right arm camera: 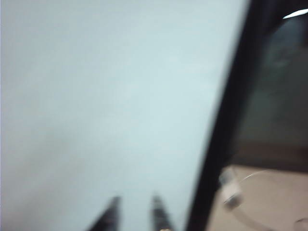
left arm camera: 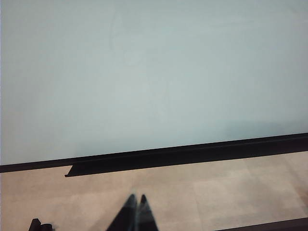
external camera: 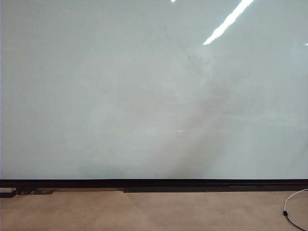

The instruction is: Pick up the pen on the shelf to the right of the whiteboard and draw a triangle.

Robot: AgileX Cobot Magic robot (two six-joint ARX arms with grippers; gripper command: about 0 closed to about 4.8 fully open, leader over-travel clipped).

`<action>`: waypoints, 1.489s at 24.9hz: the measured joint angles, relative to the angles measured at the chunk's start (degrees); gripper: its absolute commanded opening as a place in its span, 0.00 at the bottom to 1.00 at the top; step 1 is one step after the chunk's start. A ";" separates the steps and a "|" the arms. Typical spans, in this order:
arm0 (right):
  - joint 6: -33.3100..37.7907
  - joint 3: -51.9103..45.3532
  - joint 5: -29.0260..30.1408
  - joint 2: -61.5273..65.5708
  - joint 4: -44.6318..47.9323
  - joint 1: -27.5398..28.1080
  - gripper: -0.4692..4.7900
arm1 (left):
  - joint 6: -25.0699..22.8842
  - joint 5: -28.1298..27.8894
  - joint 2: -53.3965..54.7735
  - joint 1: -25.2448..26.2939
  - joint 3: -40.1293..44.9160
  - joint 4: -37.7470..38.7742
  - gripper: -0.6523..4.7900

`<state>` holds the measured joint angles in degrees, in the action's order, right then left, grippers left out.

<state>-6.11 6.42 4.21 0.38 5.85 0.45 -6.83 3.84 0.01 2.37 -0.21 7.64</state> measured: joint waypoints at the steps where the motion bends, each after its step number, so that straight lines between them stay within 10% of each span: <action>1: -0.37 2.89 -1.11 0.35 -0.74 0.92 0.42 | 0.00 0.00 0.00 0.00 0.00 0.00 0.11; 6: -4.04 9.97 1.42 6.73 -0.46 9.33 0.49 | 0.00 0.00 0.00 0.00 0.00 0.00 0.11; 14: 5.11 13.77 36.26 37.53 19.96 40.09 0.55 | 0.00 0.00 0.00 0.00 0.00 0.00 0.11; 21: 5.05 20.70 44.92 65.70 39.45 38.34 0.67 | 0.00 -0.02 0.00 0.00 0.00 -0.02 0.11; 37: 4.55 22.84 38.14 99.08 71.06 33.24 0.91 | 0.00 0.00 0.00 0.00 0.00 -0.02 0.11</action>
<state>-1.56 29.26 42.35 99.46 76.90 33.69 -6.83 3.84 0.01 2.37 -0.21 7.62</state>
